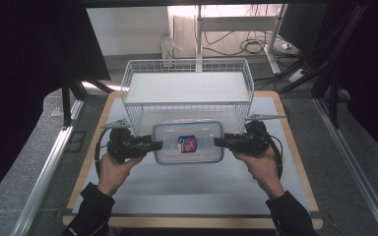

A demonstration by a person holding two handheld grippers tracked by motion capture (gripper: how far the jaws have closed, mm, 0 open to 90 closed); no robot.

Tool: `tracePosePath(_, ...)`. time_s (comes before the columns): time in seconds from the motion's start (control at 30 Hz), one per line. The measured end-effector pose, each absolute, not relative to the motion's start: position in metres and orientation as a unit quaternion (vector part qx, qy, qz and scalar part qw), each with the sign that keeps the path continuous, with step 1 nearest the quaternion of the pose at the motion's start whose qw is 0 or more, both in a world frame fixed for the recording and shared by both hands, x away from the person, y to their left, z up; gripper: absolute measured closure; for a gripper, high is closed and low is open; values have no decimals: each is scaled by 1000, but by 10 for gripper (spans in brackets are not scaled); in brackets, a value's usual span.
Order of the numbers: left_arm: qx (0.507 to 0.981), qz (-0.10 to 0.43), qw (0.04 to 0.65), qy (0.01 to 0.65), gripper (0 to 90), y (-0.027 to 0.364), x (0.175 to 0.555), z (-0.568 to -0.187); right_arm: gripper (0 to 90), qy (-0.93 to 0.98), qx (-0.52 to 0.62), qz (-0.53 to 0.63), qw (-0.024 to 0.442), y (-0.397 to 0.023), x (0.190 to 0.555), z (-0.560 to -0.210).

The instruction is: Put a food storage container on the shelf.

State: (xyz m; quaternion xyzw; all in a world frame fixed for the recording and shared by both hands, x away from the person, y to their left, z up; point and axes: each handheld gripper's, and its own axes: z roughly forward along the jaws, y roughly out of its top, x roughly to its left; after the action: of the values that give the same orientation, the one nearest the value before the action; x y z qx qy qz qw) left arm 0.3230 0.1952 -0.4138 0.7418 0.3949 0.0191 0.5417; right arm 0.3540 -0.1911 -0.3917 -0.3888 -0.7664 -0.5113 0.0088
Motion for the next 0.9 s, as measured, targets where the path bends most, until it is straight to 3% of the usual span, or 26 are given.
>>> tracePosePath(0.27,741,31,544,392,494,199,344,-374,527,-755,-386,-530,-5,-186,372,-357)
tracePosePath(0.9,735,37,556,386,496,212,390,-319,525,-741,-391,-545,-19,-174,412,-304)
